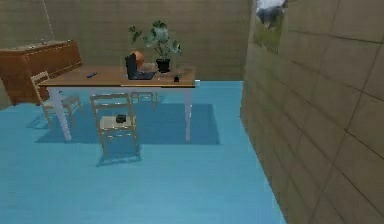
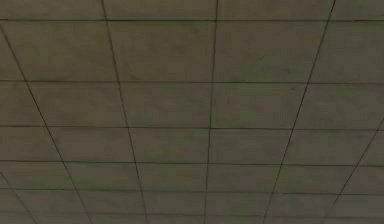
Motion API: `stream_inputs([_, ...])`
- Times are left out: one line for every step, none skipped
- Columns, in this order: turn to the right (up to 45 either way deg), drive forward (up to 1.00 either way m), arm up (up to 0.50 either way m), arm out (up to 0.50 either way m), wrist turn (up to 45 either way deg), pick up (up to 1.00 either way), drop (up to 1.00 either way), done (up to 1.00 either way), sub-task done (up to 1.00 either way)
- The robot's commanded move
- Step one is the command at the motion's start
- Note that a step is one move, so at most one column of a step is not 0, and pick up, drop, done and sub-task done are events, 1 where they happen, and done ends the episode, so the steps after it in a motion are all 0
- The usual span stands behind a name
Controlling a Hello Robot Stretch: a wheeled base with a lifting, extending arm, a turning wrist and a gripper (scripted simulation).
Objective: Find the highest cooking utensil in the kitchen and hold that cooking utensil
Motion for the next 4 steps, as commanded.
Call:
stream_inputs([0.0, 1.0, 0.0, 0.0, 0.0, 0.0, 0.0, 0.0, 0.0])
stream_inputs([3.0, 0.0, 0.0, 0.0, 0.0, 0.0, 0.0, 0.0, 0.0])
stream_inputs([0.0, 0.55, 0.0, 0.0, 0.0, 0.0, 0.0, 0.0, 0.0])
stream_inputs([27.0, 0.0, 0.0, 0.0, 0.0, 0.0, 0.0, 0.0, 0.0])
